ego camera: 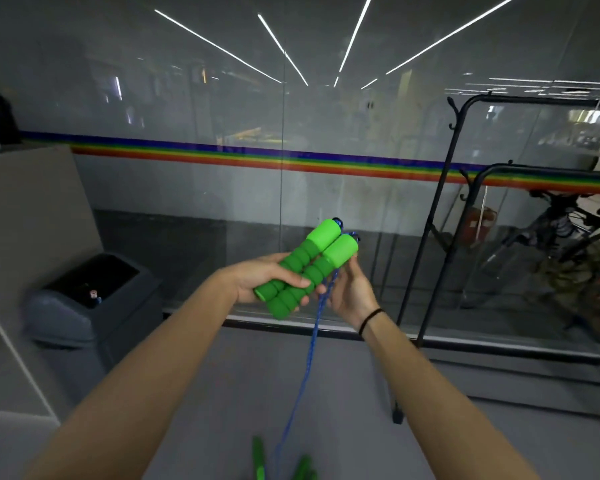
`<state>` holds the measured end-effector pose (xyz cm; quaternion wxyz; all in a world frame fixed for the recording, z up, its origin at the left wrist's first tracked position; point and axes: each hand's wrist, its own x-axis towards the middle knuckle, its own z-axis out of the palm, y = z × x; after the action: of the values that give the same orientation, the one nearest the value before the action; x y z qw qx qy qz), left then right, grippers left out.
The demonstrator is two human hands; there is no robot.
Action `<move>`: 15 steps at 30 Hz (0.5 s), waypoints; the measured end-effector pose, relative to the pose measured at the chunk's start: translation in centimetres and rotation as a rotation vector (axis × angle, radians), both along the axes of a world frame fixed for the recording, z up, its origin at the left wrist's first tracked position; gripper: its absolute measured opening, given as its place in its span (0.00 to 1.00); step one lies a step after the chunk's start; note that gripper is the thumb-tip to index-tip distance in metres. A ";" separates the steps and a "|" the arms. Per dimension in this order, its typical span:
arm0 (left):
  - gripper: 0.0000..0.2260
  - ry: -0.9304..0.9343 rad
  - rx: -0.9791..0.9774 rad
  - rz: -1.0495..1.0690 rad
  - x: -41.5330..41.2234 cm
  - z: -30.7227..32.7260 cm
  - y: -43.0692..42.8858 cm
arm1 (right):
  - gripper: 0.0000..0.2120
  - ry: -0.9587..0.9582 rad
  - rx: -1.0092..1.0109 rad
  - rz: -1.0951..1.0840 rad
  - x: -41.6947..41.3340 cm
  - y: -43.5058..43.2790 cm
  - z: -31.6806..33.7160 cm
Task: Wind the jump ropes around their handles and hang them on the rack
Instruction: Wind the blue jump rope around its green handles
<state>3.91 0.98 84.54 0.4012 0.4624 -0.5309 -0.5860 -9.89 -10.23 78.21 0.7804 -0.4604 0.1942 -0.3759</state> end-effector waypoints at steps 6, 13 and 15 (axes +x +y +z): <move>0.19 -0.050 -0.080 0.075 1.3 1.9 -0.8 | 0.19 0.316 -0.190 -0.306 -1.1 3.1 -4.8; 0.10 -1.088 -0.320 0.241 0.7 1.7 -1.7 | 0.14 1.184 -1.468 -0.028 -4.7 7.9 4.0; 0.10 -1.275 -0.370 0.165 -0.5 1.5 -1.5 | 0.13 1.277 -1.639 0.051 -5.4 7.1 7.3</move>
<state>3.40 -0.48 85.99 0.1251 0.6807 -0.7189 -0.0648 -15.25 -3.09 85.54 -0.0122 -0.9671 0.2465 -0.0621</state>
